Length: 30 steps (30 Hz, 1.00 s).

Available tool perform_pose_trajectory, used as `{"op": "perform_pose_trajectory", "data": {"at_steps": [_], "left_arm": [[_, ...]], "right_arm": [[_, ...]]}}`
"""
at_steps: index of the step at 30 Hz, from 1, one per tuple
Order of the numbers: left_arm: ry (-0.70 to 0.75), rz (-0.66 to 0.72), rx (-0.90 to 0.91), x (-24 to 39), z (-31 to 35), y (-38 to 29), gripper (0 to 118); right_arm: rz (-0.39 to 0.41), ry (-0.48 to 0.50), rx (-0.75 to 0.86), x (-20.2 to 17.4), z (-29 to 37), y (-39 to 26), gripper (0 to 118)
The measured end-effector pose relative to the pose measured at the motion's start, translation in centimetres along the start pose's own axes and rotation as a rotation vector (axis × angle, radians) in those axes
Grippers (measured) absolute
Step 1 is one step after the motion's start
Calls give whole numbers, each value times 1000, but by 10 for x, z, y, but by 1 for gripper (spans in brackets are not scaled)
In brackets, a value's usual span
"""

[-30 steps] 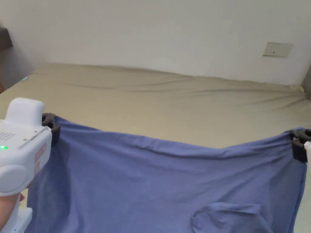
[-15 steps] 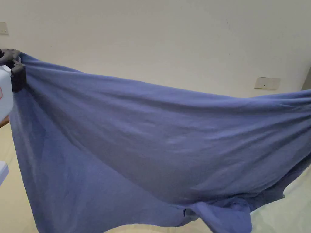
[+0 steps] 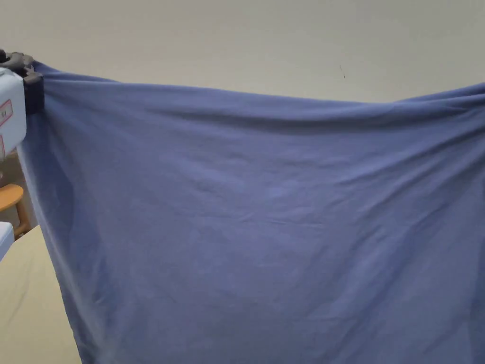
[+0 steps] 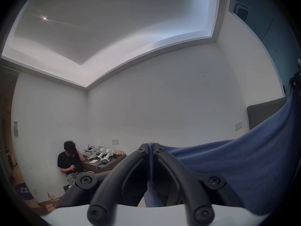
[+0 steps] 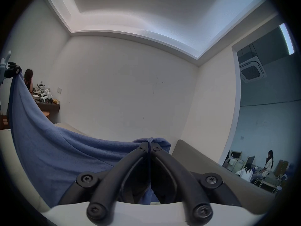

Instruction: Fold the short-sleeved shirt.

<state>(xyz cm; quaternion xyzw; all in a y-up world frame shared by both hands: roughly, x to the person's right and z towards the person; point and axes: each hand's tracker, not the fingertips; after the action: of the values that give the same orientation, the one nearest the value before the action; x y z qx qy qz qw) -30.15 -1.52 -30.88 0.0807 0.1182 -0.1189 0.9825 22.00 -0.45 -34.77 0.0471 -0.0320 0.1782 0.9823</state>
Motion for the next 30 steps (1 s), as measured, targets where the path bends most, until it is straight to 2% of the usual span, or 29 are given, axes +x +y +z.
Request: {"op": "perform_pose_trajectory", "data": {"at_steps": [6,9,12,17,24,28,29,30], "left_arm": [[-1,-32,-39,6,-60,13,1],[-18,-16,-68,10,-92,20,1],[-22,3,-100,25,-121,29,1],[-27,19,-124,44,-183,40,1],[-28,-9,-135,71,-251,33,1],[-35,-41,-173,88,-284,18,1],[112,-40,-212,86,-290,12,1],[89,-43,-214,91,-297,7,1]], "right_arm": [[13,2,-14,11,-47,25,3],[68,-33,-6,9,-74,34,3],[83,-43,-26,10,-110,41,3],[202,-107,-59,4,-171,36,3],[119,-111,-103,11,-245,24,3],[115,-117,-130,3,-283,8,3],[122,-118,-132,-1,-292,2,3],[127,-119,-140,-4,-301,-3,3]]}}
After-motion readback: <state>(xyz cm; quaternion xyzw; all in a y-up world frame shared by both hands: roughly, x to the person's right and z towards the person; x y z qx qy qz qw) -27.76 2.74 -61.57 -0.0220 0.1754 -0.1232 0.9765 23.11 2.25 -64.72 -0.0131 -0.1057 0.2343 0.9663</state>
